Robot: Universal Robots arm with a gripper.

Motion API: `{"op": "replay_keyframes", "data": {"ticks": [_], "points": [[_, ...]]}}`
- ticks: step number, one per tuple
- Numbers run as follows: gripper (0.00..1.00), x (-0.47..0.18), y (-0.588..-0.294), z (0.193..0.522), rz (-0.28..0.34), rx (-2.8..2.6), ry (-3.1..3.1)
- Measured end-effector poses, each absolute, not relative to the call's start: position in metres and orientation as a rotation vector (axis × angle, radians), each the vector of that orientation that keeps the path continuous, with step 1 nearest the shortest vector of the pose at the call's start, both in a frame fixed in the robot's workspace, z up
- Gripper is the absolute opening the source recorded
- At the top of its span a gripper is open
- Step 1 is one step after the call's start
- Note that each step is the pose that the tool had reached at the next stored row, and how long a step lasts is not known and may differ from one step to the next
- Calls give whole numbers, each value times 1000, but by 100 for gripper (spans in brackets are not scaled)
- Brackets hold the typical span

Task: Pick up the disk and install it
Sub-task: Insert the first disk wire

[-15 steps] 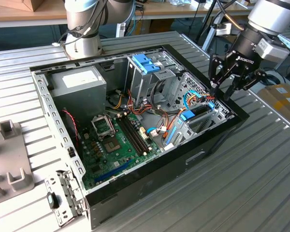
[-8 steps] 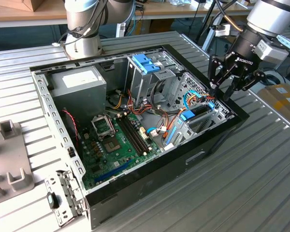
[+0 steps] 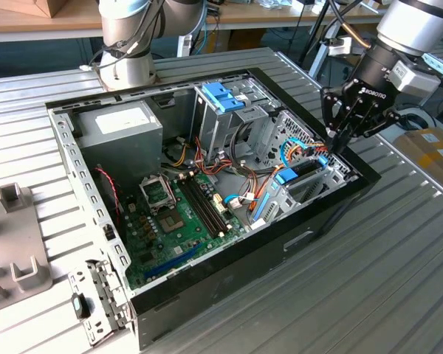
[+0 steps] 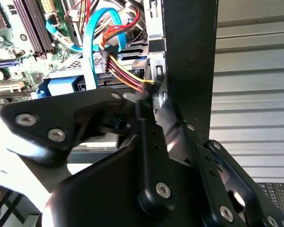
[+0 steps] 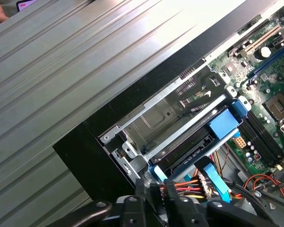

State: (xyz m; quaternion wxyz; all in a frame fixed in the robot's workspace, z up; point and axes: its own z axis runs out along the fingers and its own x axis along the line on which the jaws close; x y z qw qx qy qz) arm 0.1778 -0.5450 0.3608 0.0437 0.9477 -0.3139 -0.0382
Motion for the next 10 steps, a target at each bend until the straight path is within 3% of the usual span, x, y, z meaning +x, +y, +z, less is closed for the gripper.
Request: {"op": "replay_keyframes", "data": {"ticks": [4,10], "points": [[16,178,-545,361,-117,2897,-960],[16,178,-545,361,-117,2897,-959]]}}
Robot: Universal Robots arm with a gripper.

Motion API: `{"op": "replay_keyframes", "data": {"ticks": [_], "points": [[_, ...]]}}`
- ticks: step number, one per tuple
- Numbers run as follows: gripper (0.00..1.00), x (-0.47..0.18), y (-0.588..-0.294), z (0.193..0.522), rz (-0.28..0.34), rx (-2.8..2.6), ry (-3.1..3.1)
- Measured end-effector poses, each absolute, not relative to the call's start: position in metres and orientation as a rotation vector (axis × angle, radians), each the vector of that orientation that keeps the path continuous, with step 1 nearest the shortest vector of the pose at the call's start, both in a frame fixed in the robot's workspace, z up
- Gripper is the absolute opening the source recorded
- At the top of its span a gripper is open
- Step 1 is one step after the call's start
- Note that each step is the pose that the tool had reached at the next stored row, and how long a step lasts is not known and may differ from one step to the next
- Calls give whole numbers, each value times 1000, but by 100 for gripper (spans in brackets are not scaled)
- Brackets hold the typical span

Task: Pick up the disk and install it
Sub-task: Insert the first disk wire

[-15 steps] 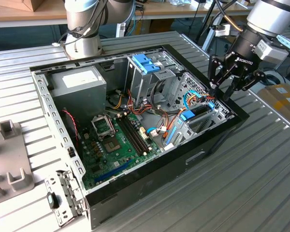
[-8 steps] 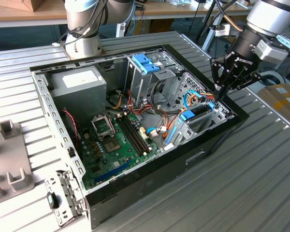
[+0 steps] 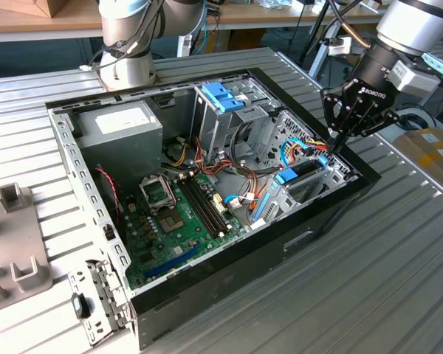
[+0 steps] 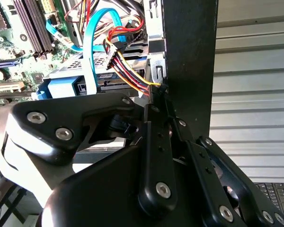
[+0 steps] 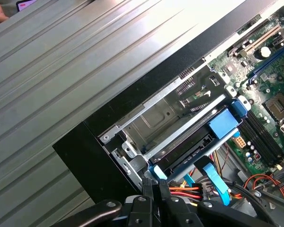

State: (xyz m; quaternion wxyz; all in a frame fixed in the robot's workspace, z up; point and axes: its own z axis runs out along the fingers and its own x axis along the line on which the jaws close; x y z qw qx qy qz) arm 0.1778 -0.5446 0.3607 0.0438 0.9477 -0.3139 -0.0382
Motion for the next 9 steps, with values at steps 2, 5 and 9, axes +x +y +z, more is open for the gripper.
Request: {"op": "replay_keyframes", "data": {"ticks": [2,5,9], "points": [[16,178,-545,361,-117,2897,-959],[16,178,-544,361,-117,2897,-960],[16,178,-544,361,-117,2897,-959]]}}
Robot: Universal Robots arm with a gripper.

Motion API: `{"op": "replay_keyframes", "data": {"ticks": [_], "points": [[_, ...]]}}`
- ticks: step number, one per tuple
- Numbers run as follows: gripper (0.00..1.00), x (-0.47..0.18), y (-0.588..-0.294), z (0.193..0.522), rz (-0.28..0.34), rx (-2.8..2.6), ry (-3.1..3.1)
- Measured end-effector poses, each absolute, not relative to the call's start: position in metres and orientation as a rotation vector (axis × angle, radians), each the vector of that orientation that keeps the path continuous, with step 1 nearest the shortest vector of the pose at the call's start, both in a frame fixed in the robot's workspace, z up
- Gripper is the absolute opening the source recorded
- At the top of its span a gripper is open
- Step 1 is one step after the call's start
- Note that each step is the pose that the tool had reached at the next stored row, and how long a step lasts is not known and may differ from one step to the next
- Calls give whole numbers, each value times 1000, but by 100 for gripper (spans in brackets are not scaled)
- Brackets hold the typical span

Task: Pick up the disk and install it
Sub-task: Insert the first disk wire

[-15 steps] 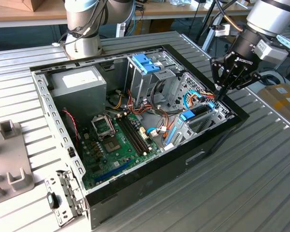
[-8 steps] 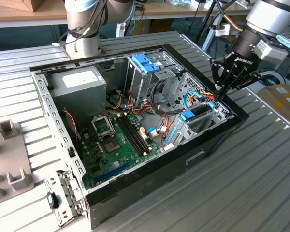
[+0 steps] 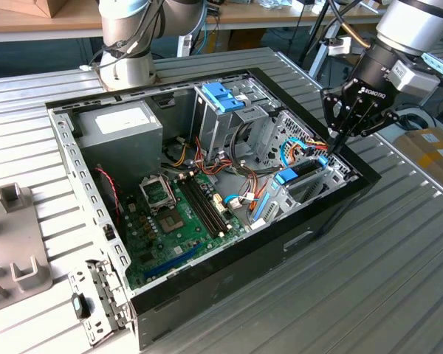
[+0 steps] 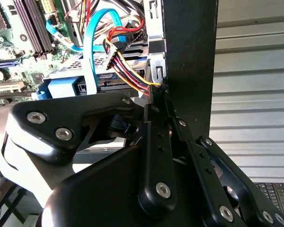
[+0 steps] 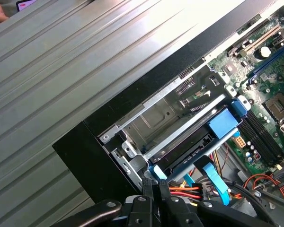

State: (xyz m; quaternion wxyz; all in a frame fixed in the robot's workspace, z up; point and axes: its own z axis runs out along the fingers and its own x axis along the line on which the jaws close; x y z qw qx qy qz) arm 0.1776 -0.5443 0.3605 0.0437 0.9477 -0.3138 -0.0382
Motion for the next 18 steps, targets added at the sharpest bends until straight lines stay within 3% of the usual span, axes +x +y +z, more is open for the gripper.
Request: {"op": "replay_keyframes", "data": {"ticks": [18], "points": [[16,146,-544,360,-119,2884,-1003]]}}
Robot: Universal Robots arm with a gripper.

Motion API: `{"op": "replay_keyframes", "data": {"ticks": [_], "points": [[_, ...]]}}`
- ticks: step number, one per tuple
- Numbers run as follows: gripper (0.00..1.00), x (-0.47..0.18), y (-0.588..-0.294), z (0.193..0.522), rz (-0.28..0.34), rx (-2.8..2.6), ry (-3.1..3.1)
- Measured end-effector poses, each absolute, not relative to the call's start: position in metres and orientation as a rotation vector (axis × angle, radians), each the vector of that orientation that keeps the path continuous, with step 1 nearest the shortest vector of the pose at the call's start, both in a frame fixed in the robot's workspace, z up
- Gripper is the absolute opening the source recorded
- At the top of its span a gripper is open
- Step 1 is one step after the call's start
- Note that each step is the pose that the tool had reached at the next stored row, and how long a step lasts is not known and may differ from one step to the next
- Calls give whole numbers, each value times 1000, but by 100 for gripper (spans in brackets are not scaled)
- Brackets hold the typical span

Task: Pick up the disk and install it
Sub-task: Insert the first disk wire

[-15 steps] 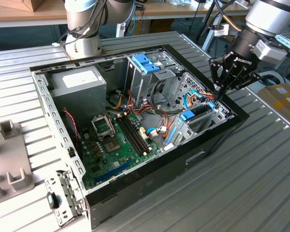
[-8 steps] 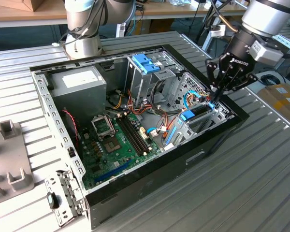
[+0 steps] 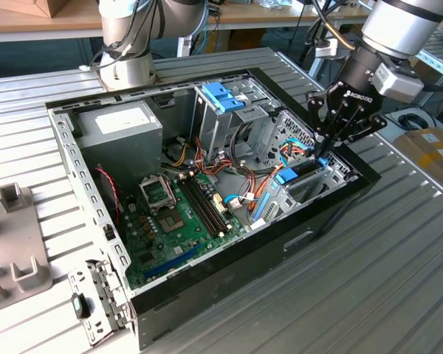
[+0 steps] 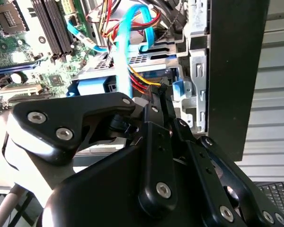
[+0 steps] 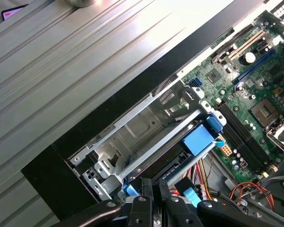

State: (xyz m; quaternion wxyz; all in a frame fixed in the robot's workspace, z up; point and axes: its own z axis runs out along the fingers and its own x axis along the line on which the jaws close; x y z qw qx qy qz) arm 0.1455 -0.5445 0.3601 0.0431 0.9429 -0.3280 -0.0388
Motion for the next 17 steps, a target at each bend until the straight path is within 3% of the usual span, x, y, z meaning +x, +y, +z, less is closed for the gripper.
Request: {"op": "replay_keyframes", "data": {"ticks": [17], "points": [[16,141,-545,359,-127,2815,-1192]]}}
